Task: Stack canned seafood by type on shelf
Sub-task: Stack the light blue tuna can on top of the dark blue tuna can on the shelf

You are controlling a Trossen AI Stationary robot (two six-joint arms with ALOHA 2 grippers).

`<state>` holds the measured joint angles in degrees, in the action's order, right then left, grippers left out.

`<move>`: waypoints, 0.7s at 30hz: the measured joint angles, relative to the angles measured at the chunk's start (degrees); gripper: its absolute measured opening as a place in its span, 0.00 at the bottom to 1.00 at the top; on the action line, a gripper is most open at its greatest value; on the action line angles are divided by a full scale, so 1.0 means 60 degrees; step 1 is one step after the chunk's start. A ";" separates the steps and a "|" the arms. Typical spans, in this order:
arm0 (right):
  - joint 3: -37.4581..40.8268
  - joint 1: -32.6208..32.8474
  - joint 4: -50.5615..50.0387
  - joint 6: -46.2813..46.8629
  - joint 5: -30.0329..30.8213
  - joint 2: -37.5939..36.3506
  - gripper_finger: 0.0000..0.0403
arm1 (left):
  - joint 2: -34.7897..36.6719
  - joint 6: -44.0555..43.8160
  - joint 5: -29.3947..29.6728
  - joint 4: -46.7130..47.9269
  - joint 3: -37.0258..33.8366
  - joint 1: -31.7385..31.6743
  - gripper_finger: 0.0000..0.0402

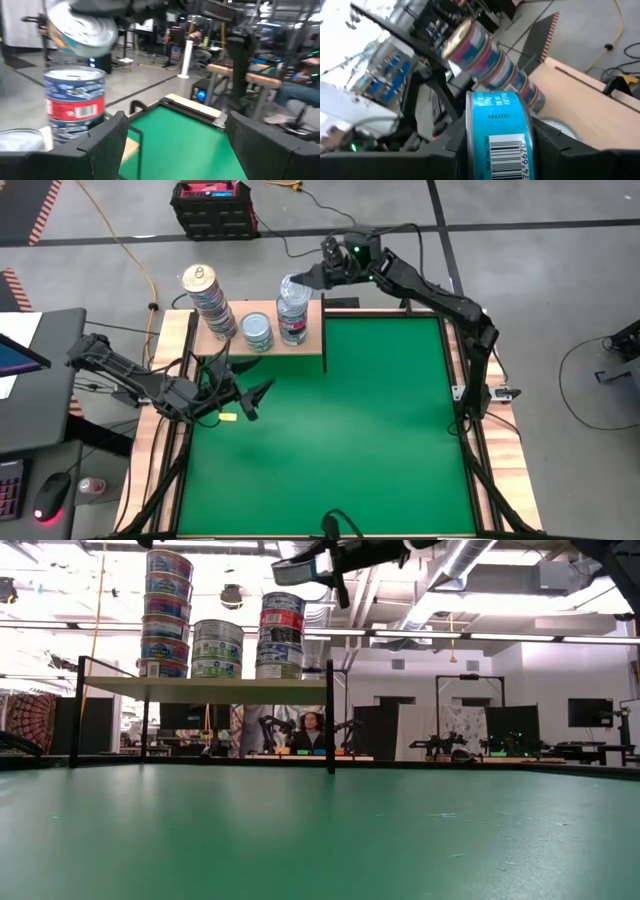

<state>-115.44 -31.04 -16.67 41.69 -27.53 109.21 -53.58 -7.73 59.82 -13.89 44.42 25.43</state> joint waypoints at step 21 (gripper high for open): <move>0.0000 0.0348 0.0077 -0.0487 0.0227 0.0600 0.42 | -0.0135 0.1010 0.0835 -0.0024 -0.0004 -0.0018 0.79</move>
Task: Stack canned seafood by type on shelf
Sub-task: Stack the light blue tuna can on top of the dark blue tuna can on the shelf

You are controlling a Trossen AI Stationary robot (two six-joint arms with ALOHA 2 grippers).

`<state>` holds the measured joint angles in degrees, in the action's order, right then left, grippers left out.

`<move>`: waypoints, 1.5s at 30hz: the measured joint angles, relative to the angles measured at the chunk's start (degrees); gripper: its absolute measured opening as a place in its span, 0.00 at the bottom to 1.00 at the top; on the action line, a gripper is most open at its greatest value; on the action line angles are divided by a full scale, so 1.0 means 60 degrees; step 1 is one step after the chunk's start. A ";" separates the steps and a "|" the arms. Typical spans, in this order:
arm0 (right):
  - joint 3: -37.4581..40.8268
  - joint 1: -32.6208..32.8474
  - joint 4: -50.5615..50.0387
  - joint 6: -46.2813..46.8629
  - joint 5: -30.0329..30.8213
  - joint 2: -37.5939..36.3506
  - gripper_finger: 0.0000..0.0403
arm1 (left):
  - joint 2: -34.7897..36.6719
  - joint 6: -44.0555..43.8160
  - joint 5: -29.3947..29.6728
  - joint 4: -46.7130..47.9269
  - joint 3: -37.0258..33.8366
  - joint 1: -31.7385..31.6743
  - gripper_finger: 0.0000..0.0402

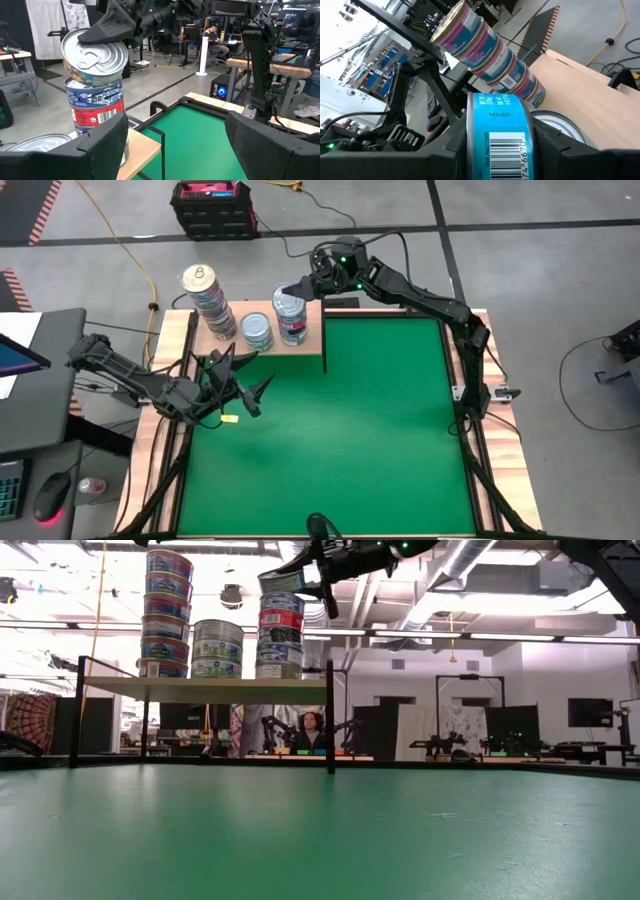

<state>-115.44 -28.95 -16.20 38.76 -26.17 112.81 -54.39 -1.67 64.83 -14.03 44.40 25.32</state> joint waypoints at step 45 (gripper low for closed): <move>0.0018 0.0074 0.0666 -0.2134 0.0884 0.0008 0.64 | 0.0004 0.0562 -0.3864 -0.1361 0.0000 -0.0372 0.79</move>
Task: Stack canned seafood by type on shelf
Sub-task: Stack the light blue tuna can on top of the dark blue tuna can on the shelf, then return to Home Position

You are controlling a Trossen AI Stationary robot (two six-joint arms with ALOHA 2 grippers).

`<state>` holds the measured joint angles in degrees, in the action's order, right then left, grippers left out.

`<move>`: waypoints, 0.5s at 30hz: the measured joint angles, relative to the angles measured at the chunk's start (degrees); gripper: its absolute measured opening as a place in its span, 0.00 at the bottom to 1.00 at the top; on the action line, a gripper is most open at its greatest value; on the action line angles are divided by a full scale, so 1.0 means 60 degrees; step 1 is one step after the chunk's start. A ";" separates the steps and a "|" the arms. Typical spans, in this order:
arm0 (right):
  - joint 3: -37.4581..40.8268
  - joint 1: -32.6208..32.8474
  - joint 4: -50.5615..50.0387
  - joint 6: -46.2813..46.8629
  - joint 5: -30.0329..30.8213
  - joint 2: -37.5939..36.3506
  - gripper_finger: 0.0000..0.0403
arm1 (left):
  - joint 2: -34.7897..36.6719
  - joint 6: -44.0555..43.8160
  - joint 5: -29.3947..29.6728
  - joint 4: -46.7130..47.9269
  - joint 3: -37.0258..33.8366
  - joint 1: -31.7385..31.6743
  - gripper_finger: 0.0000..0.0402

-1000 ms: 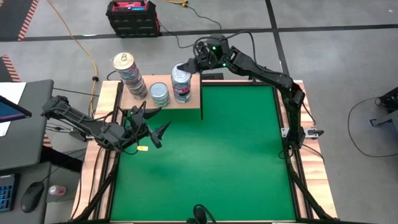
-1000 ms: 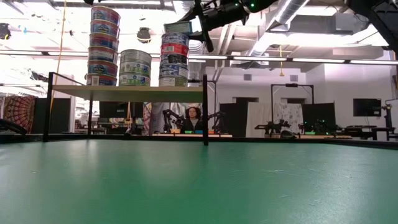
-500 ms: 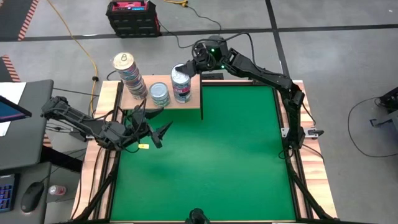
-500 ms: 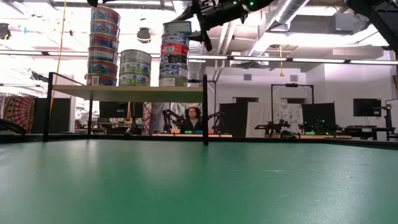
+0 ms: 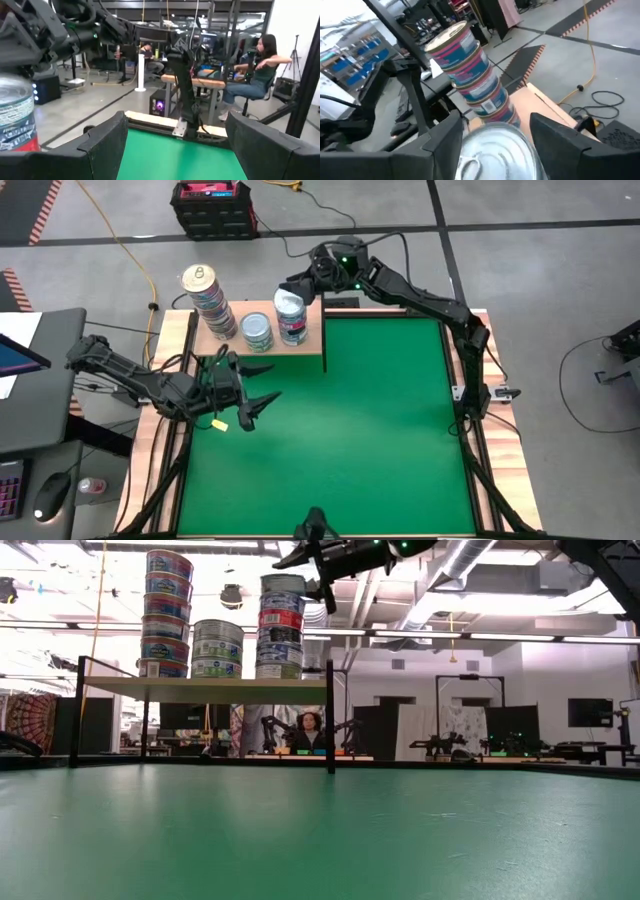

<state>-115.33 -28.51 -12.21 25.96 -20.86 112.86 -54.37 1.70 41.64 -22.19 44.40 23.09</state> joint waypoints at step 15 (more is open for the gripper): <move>-0.0322 -0.0350 0.0071 -0.0634 -0.0127 -0.0277 0.63 | 0.0317 -0.0572 0.0658 -0.0044 0.0083 0.0368 0.79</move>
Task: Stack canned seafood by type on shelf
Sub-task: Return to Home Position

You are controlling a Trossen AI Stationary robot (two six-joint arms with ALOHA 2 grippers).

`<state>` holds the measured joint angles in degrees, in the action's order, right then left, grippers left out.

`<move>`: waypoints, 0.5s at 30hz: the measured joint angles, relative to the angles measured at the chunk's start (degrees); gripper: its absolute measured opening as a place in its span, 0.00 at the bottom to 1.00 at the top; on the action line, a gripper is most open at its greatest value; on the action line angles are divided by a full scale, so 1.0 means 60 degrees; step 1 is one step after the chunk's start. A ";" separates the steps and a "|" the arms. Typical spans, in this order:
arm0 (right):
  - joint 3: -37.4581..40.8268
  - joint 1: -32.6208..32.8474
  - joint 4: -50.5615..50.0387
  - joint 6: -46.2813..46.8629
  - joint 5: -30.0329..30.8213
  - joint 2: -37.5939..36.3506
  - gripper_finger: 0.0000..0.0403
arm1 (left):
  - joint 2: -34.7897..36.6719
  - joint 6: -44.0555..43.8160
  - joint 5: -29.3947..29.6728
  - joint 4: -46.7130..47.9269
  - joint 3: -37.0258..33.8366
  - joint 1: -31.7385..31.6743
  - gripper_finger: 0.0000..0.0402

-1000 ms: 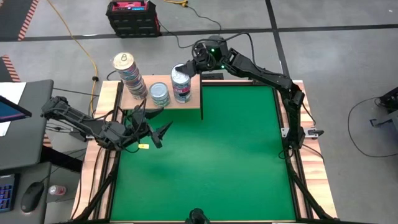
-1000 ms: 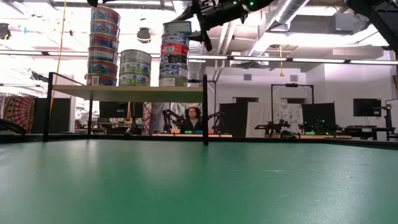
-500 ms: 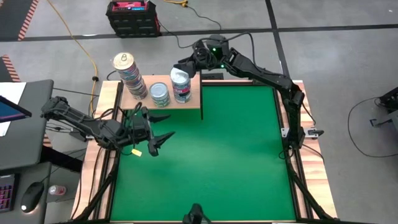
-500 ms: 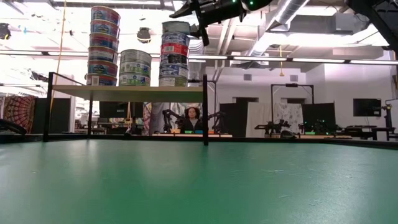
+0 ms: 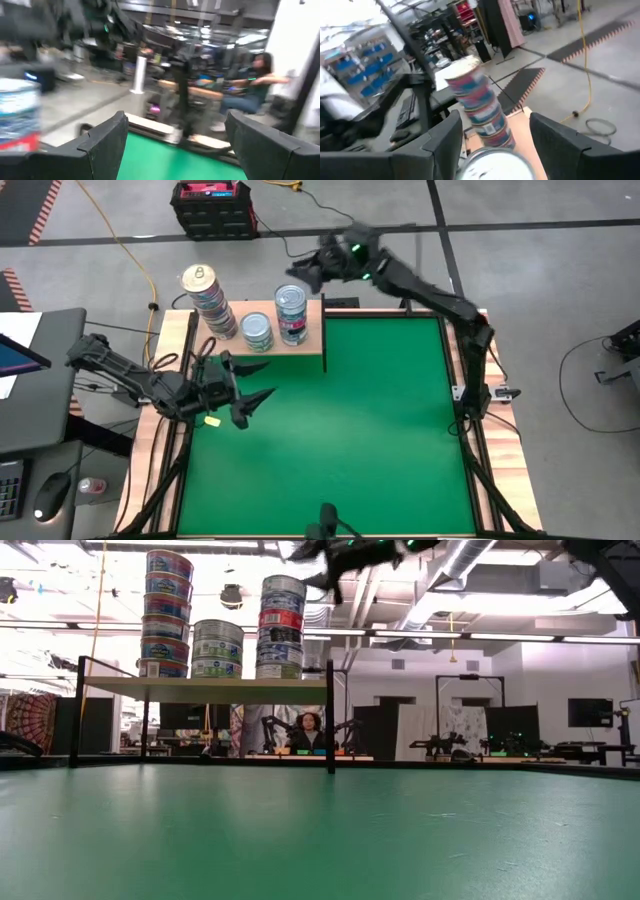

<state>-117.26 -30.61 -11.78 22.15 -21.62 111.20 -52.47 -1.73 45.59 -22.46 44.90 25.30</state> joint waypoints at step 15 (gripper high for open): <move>0.4118 0.3048 -0.3542 -0.2232 0.3759 -0.5577 0.59 | 0.1263 -0.2540 -0.3370 0.0130 -0.1571 -0.0438 0.63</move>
<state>-92.55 -12.32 -33.03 8.76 0.93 77.74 -44.89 -16.97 25.37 -21.67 35.47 22.67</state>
